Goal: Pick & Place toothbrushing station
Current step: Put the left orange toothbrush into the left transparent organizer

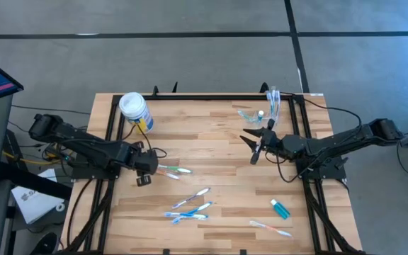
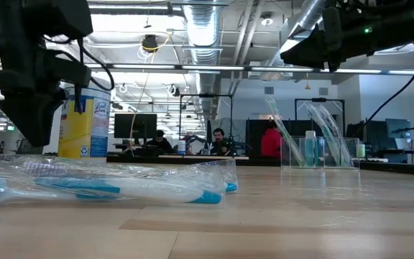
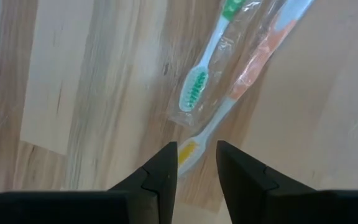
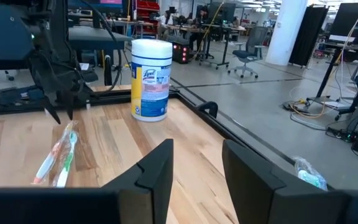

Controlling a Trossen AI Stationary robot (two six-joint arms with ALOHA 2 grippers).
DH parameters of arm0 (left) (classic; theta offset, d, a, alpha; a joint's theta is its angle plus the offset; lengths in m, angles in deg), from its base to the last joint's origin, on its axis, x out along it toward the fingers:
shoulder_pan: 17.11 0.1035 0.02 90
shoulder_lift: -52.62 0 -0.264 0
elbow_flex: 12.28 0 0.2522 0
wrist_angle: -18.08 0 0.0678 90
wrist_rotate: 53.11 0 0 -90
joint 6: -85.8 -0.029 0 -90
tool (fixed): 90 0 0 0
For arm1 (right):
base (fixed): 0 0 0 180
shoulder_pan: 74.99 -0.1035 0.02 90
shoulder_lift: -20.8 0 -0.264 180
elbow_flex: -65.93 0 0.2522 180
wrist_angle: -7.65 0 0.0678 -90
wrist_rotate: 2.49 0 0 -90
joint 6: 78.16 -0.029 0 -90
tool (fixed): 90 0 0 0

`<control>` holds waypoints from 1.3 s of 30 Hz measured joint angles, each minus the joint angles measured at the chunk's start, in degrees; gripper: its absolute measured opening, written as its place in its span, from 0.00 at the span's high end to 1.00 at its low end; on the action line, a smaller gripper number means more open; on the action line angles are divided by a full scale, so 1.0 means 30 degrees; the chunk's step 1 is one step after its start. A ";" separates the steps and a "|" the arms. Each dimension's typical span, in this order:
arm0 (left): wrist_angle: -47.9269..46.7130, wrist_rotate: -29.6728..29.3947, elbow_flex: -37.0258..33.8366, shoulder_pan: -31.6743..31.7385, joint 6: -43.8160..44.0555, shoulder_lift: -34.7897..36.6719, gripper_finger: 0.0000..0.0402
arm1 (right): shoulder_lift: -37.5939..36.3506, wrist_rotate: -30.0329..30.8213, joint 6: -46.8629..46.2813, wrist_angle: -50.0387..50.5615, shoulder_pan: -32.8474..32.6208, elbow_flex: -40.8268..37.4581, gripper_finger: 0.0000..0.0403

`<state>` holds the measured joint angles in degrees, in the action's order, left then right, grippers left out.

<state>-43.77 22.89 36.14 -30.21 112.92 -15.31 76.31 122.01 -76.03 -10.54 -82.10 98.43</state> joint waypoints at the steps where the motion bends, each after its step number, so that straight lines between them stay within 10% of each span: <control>1: 0.0095 -0.0007 -0.0077 0.0013 0.0019 -0.0148 0.73 | 0.0000 0.0000 -0.0001 -0.0007 0.0000 0.0000 0.68; 21: 0.0530 0.0317 -0.1239 0.0013 -0.0114 -0.1024 0.56 | 0.0000 -0.0006 -0.0015 -0.0044 0.0000 -0.0015 0.68; 39: 0.0334 0.2114 -0.1239 0.0016 -0.0031 -0.1024 0.90 | 0.0000 -0.0006 -0.0059 -0.0015 0.0000 -0.0015 0.70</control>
<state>-42.77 29.23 32.42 -30.16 112.83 -18.39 76.31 121.99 -76.21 -10.58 -82.10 98.38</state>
